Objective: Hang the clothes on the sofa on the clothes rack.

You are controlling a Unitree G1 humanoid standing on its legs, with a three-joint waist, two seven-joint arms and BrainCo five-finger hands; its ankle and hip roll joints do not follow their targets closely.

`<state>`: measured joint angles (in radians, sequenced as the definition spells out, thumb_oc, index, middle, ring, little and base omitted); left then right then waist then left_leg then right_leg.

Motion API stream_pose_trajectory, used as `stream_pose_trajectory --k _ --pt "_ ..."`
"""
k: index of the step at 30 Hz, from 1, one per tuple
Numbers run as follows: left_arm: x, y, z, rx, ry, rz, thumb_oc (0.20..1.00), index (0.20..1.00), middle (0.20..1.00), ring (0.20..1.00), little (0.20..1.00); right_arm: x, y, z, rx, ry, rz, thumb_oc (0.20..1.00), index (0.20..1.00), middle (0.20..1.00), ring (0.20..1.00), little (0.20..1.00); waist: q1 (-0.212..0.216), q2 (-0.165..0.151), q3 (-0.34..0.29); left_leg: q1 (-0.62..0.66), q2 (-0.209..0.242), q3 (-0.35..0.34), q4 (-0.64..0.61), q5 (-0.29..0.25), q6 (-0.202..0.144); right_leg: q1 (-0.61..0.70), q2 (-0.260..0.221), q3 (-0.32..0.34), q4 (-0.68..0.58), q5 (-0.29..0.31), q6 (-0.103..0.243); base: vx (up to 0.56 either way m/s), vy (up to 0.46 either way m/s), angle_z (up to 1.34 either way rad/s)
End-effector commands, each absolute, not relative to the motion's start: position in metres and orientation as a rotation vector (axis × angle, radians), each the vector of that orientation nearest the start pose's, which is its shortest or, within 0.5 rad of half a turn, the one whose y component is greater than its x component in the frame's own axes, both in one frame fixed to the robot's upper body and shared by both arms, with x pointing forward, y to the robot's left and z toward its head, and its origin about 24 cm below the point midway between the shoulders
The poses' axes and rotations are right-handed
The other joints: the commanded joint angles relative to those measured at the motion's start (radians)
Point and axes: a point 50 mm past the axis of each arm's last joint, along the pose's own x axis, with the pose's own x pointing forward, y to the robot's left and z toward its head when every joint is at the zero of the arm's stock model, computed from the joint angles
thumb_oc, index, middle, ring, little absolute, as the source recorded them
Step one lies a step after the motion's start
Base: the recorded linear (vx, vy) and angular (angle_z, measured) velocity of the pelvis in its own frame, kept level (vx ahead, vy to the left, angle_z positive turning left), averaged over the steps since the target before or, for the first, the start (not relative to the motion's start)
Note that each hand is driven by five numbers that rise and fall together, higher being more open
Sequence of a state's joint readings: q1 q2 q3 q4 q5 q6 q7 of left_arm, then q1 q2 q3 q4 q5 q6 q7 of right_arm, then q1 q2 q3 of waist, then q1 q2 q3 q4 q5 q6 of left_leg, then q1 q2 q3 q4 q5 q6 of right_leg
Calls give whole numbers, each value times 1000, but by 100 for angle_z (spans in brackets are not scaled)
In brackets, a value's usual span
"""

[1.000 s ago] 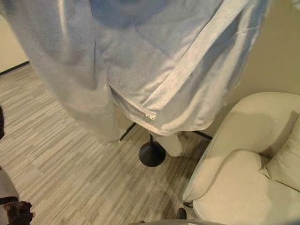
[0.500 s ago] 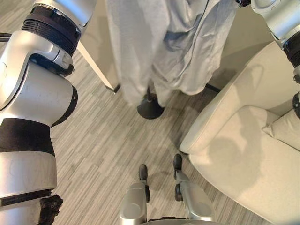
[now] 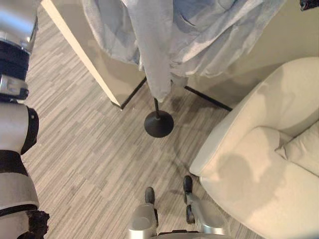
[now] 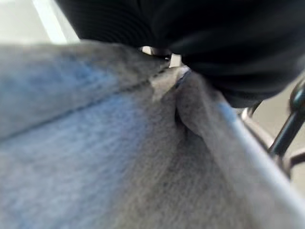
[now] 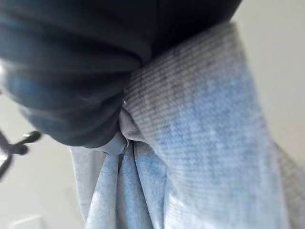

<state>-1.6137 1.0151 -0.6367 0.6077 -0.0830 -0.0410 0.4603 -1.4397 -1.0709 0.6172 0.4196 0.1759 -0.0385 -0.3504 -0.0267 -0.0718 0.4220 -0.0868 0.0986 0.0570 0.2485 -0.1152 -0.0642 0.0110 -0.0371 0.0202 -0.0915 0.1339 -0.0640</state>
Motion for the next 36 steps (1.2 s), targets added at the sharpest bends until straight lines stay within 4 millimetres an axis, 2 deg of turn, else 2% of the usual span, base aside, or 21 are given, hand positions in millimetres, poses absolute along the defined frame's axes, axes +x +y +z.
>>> stream_pose_trajectory --k 1,2,4,5,6,7,9,13,14,18,23,24,25,27,29,30,31,36 --pt "308 238 466 975 -1045 685 200 200 200 200 200 318 -243 403 -917 -912 -429 200 200 200 200 200 66 22 -140 77 168 -104 -336 195 -2 71 -136 -56 4 -21 97 256 715 -7" --pt "309 230 459 967 -1068 649 200 200 200 200 200 321 -242 392 -928 -888 -400 200 200 200 200 200 64 26 -182 104 142 -99 -336 186 -25 72 -199 -44 4 0 83 242 780 -48" --pt "310 234 454 984 -1059 650 200 200 200 200 200 324 -242 388 -934 -871 -395 200 200 200 200 200 70 29 -194 132 103 -65 -336 175 -20 67 -235 -47 7 18 83 111 695 -77" --pt "307 244 449 1016 -1046 665 200 200 200 200 200 326 -237 389 -937 -867 -371 200 200 200 200 200 77 46 -175 168 76 -12 -336 158 -22 66 -263 -95 38 21 85 13 470 -95" --pt "307 245 449 1015 -1045 666 200 200 200 200 200 326 -236 389 -938 -868 -371 200 200 200 200 200 78 46 -173 170 75 -11 -336 158 -22 67 -263 -93 39 21 86 -27 595 -124" --pt "307 248 440 1032 -1038 656 200 200 200 200 200 328 -236 380 -946 -842 -345 200 200 200 200 200 73 48 -169 185 31 0 -336 138 -21 63 -238 -102 81 21 86 -30 383 -89" --pt "313 243 428 1006 -1029 620 200 200 200 200 200 326 -239 376 -964 -834 -345 200 200 200 200 200 51 52 -166 190 -19 -12 -336 123 -9 39 -159 -72 112 23 94 -29 381 -48" --pt "311 257 425 1022 -997 652 200 200 200 200 200 328 -237 370 -960 -822 -318 200 200 200 200 200 26 50 -172 223 -81 -2 -336 101 3 -6 -39 -123 63 9 102 37 148 -2" --pt "310 261 419 1055 -978 651 200 200 200 200 200 327 -243 365 -968 -806 -332 200 200 200 200 200 12 47 -178 228 -93 -10 -336 91 12 -23 -13 -109 42 1 95 111 52 -15" --pt "311 259 420 1036 -985 649 200 200 200 200 200 326 -248 365 -970 -796 -345 200 200 200 200 200 12 42 -202 223 -97 -20 -336 100 20 -9 -9 -102 4 -10 92 61 -22 26" --pt "316 256 413 1031 -962 628 200 200 200 200 200 327 -251 366 -956 -795 -353 200 200 200 200 200 12 46 -239 236 -52 -11 -336 120 28 -17 4 -134 4 -41 106 101 -126 16" --pt "317 254 412 1029 -964 621 200 200 200 200 200 326 -251 367 -963 -799 -353 200 200 200 200 200 8 46 -244 245 -41 -9 -336 134 27 -14 9 -139 4 -40 109 172 -163 21" --pt "320 252 408 1015 -952 610 200 200 200 200 200 325 -253 367 -965 -797 -357 200 200 200 200 200 -7 47 -249 274 -10 6 -336 170 25 -6 16 -147 4 -36 116 181 -160 16" --pt "321 249 406 1002 -962 597 200 200 200 200 200 322 -252 369 -951 -817 -354 200 200 200 200 200 -13 50 -248 294 7 14 -326 192 22 17 17 -156 4 -36 116 155 -146 23" --pt "322 243 405 979 -971 579 200 200 200 200 200 320 -252 366 -932 -823 -354 200 200 200 200 200 -9 45 -238 278 11 21 -334 179 23 36 13 -159 4 -42 115 75 -99 26" --pt "321 242 405 966 -977 576 200 200 200 200 200 315 -252 371 -928 -854 -368 200 200 200 200 200 16 30 -222 184 -14 11 -336 157 23 59 16 -140 4 -53 109 64 -73 20" --pt "319 243 405 946 -986 580 200 200 200 200 200 314 -253 367 -909 -856 -373 200 200 200 200 200 38 26 -220 156 -18 6 -336 150 17 60 19 -131 4 -52 103 90 -62 6" --pt "318 242 393 914 -993 564 200 200 200 200 200 309 -253 356 -864 -871 -368 200 200 200 200 200 45 30 -245 155 -33 16 -336 128 17 51 4 -119 4 -48 99 49 53 -12"
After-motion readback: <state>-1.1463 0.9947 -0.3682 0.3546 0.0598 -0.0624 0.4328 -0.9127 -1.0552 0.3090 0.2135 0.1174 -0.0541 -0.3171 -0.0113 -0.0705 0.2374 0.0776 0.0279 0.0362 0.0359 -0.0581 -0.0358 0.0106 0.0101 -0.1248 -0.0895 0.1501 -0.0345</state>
